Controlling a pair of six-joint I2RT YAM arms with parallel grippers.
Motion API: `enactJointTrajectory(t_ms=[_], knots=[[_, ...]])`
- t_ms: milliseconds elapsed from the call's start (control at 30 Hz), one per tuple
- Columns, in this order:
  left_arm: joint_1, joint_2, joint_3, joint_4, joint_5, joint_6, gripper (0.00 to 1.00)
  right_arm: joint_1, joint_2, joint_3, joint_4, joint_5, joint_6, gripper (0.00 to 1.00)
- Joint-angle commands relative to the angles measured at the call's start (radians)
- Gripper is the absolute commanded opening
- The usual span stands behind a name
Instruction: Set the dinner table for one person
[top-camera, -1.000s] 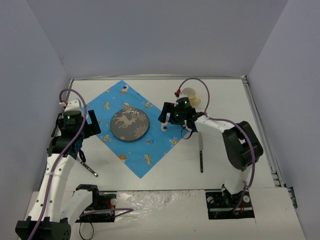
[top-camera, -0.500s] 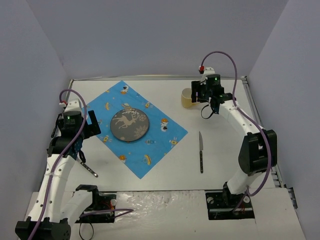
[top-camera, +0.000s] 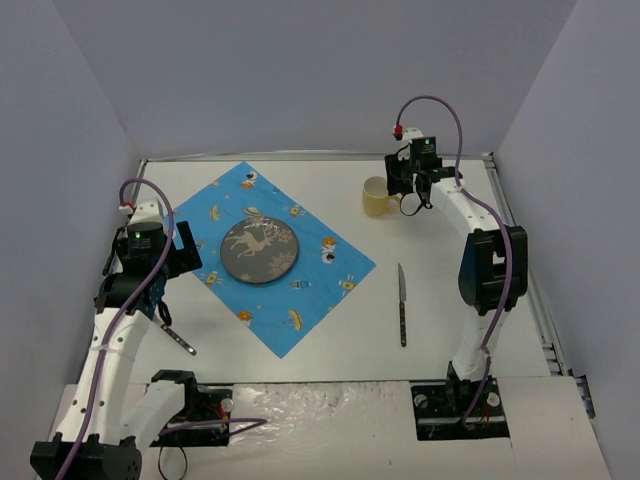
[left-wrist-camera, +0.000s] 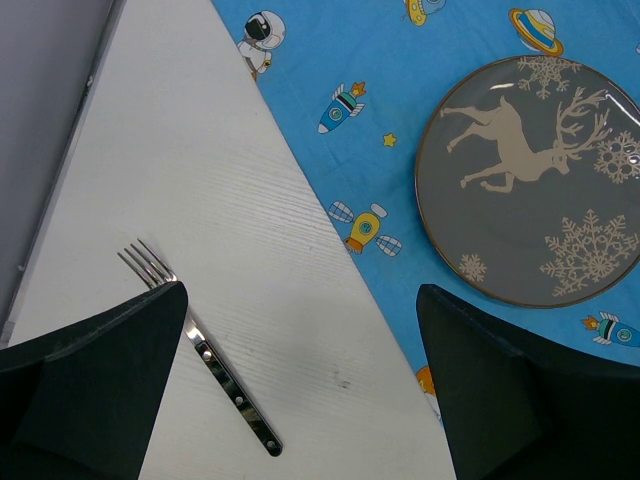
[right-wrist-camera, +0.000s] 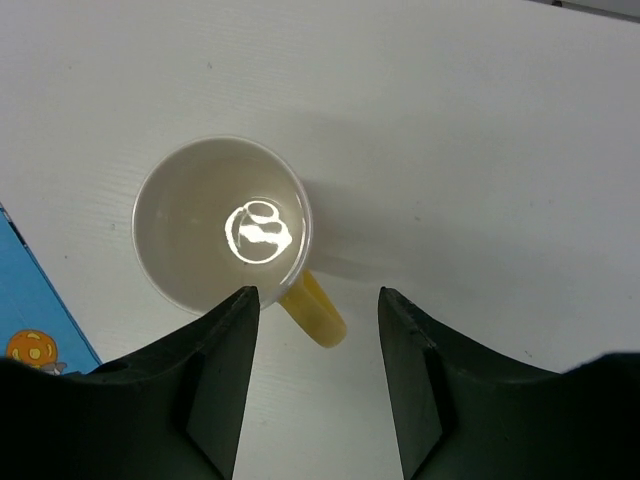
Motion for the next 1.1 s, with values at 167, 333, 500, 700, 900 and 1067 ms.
enactJointTrajectory(t_ms=[167,333,500,700,900,1067], knots=[[-0.004,0.001,0.015,0.038,0.001,0.009,0.97,0.006,0.101,0.167,0.033,-0.043,0.005,0.45],[-0.004,0.001,0.015,0.038,0.007,0.009,0.97,0.008,0.15,0.2,0.014,-0.068,-0.009,0.42],[-0.004,-0.004,0.015,0.038,0.011,0.007,0.97,0.011,0.174,0.209,-0.013,-0.086,-0.042,0.37],[-0.004,-0.007,0.015,0.038,0.014,0.006,0.97,0.012,0.182,0.209,-0.014,-0.068,-0.043,0.24],[-0.004,-0.011,0.015,0.038,0.021,0.007,0.97,0.018,0.161,0.197,-0.014,-0.035,-0.008,0.04],[-0.004,-0.017,0.014,0.038,0.023,0.006,0.97,0.02,0.098,0.153,-0.014,0.014,0.102,0.0]])
